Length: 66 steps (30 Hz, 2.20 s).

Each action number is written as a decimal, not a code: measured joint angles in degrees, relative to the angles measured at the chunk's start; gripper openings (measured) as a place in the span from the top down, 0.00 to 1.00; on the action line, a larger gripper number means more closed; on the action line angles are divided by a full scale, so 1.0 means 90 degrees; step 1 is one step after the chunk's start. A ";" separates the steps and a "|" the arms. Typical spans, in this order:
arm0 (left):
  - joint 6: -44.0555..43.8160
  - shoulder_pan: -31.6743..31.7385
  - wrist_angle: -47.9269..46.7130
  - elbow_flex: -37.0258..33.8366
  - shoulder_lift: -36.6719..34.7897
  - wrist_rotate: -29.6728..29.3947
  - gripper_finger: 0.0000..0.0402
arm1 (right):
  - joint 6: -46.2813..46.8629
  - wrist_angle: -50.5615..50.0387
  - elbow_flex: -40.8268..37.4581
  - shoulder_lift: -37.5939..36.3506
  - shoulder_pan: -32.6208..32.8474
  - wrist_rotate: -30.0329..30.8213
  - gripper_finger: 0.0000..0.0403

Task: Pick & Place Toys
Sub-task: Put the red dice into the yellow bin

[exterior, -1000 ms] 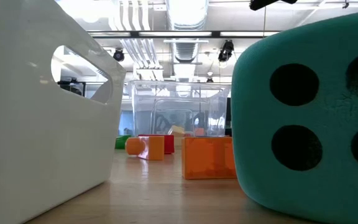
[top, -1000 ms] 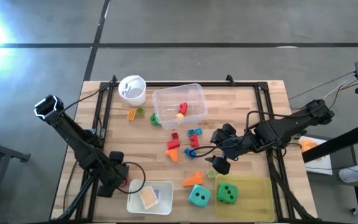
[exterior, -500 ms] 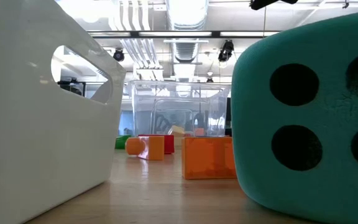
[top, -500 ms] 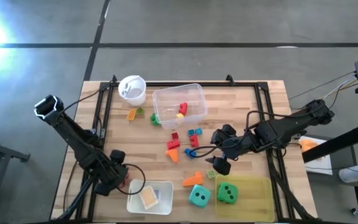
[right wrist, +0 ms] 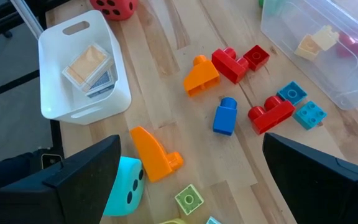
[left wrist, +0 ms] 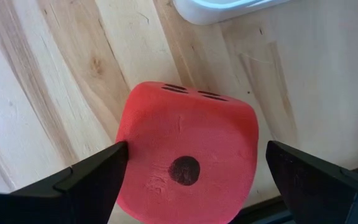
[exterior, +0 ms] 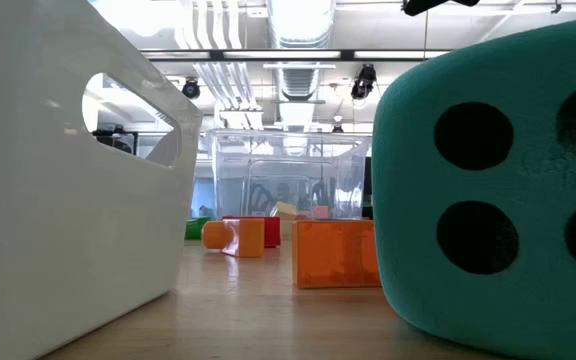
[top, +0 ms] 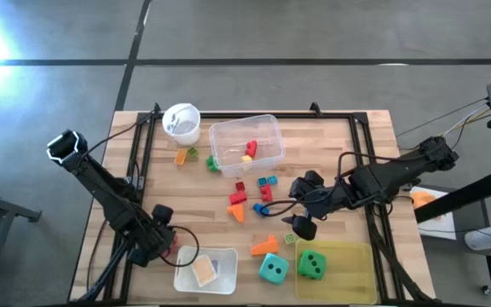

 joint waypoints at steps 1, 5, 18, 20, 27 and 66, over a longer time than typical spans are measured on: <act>-0.0003 0.0000 -0.0002 0.0003 0.0000 0.0002 0.04 | -0.0001 0.0002 0.0000 0.0000 0.0000 -0.0001 0.04; -0.0065 0.0000 -0.0004 0.0033 0.0000 0.0033 0.04 | -0.0001 -0.0001 0.0000 0.0000 0.0000 0.0001 0.04; -0.0100 0.0013 0.0028 0.0033 0.0007 -0.0079 0.04 | -0.0001 -0.0001 0.0000 0.0000 0.0001 0.0001 0.04; -0.0108 0.0017 0.0029 0.0033 0.0007 -0.0136 0.04 | -0.0001 -0.0001 0.0000 0.0000 0.0002 0.0001 0.04; -0.0034 0.0017 0.0000 0.0107 0.0012 -0.0164 0.04 | 0.0014 -0.0001 0.0000 0.0000 0.0001 0.0003 0.04; 0.1245 -0.0150 0.0272 -0.0199 0.0172 0.0119 0.04 | 0.0007 -0.0001 -0.0032 0.0000 0.0002 0.0003 0.04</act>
